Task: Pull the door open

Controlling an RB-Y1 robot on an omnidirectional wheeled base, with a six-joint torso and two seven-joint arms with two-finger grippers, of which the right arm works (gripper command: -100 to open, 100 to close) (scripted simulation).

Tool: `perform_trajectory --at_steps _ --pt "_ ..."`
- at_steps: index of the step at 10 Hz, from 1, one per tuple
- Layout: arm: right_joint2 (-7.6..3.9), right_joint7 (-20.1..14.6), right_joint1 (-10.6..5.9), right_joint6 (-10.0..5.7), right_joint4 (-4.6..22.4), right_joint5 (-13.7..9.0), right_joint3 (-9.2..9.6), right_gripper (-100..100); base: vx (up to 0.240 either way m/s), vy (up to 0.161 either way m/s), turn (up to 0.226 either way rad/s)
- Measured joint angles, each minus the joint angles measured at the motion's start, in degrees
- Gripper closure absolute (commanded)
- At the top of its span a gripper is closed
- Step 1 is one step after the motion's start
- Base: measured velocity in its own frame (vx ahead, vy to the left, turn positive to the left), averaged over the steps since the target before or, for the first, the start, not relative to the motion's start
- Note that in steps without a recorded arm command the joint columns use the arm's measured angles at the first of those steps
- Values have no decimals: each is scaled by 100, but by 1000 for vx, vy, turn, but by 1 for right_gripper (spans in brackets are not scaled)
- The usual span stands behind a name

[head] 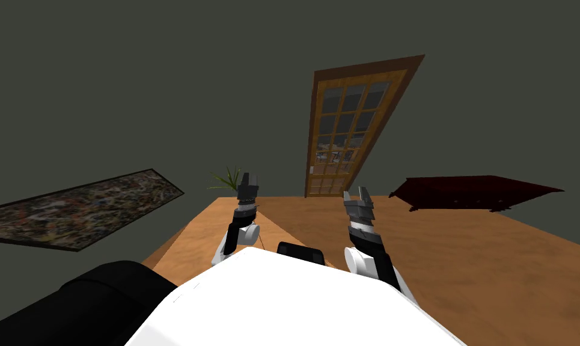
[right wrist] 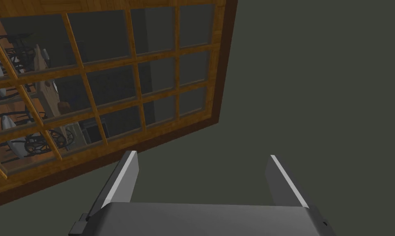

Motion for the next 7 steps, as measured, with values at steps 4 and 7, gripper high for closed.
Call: perform_trajectory --at_steps 4,7 --pt "-131 -362 -109 -167 407 -309 31 -100 99 -18 106" --pt "-246 -721 -201 -315 778 -619 74 -100 124 -32 121"
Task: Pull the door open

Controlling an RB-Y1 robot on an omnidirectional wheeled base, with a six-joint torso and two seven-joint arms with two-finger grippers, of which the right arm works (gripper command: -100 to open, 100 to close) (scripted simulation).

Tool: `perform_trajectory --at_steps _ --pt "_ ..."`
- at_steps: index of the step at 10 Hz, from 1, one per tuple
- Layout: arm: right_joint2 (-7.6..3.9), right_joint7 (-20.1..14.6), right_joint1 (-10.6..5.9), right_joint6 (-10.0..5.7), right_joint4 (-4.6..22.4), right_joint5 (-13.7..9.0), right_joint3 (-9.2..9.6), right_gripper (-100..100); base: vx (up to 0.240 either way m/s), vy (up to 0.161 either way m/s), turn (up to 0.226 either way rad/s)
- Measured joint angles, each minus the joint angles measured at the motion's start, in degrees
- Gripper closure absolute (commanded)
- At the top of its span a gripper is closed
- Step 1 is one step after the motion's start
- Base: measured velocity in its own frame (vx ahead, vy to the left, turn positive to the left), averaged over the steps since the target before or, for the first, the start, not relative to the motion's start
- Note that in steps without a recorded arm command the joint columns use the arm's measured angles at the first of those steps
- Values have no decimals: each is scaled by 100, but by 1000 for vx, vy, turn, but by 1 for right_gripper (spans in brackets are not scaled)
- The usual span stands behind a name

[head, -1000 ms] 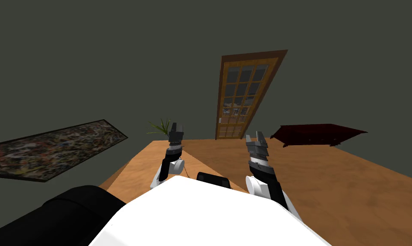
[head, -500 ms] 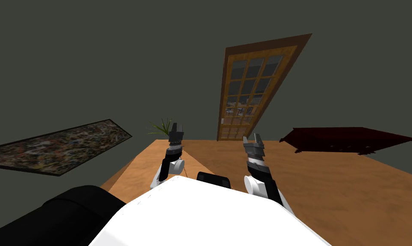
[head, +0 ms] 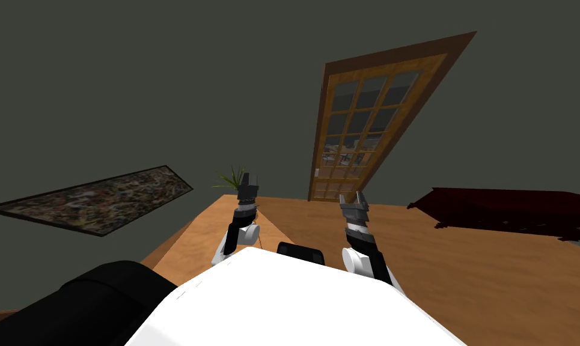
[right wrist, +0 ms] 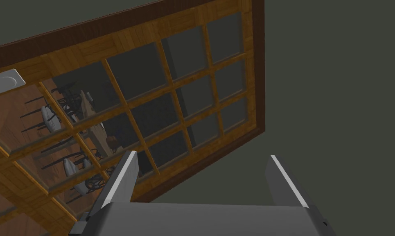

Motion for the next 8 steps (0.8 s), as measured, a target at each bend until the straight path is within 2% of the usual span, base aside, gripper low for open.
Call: perform_trajectory --at_steps 8 --pt "-216 -829 -282 -364 949 -719 81 -100 90 -33 118"
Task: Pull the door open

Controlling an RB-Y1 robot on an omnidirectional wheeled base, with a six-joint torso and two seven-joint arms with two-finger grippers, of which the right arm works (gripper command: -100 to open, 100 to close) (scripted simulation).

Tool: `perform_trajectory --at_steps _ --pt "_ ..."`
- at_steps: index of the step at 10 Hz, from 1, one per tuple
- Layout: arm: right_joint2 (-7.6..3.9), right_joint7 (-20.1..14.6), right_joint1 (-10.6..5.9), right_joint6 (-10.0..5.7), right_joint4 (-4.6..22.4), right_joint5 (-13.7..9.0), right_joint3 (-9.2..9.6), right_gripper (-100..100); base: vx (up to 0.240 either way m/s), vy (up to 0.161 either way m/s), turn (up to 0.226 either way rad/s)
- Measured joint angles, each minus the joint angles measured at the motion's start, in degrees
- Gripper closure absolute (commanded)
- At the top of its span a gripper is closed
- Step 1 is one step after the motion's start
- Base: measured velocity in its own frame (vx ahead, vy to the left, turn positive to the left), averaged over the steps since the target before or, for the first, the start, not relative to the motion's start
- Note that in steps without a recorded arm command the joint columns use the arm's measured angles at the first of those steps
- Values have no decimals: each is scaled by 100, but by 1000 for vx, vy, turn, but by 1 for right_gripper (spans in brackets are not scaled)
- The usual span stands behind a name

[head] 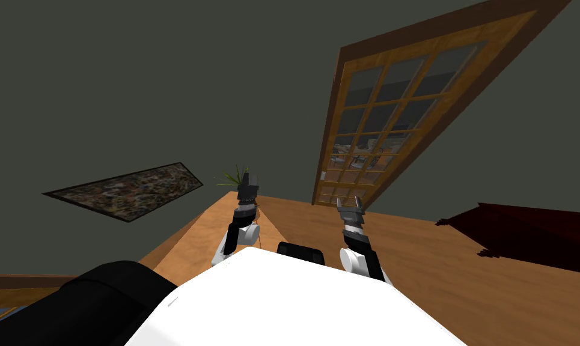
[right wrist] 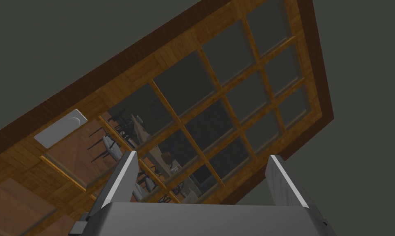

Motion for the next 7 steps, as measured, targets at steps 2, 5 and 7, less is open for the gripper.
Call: perform_trajectory --at_steps 2,5,7 --pt "-37 -216 -64 -86 241 -189 34 -100 90 -50 130" --pt "-104 -550 -142 -253 612 -477 87 -100 93 -53 132" --pt "-158 -792 -237 -370 905 -683 102 -100 94 -40 125"
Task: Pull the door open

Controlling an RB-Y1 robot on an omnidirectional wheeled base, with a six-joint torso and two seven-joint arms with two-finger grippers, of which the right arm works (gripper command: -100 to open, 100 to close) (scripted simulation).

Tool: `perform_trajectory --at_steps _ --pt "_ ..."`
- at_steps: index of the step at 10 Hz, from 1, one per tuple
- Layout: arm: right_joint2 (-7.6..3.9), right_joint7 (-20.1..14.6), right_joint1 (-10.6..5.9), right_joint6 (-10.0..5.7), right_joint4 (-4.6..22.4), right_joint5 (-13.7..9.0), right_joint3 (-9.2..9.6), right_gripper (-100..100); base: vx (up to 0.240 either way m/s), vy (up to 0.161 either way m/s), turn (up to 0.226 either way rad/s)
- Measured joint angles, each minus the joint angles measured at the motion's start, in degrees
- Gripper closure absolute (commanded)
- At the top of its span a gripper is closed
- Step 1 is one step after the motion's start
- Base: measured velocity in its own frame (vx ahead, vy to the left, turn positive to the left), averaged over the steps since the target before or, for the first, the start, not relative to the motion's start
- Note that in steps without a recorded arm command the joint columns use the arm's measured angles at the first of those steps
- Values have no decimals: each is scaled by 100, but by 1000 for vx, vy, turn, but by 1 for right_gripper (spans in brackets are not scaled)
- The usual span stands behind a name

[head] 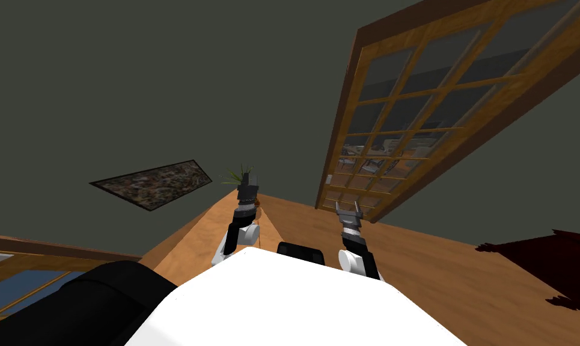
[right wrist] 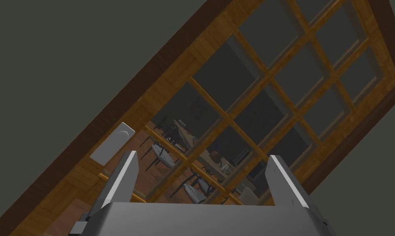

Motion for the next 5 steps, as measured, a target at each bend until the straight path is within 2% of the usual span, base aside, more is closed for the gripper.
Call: perform_trajectory --at_steps 5 --pt "-100 -573 -168 -222 612 -508 60 -100 86 -48 134"
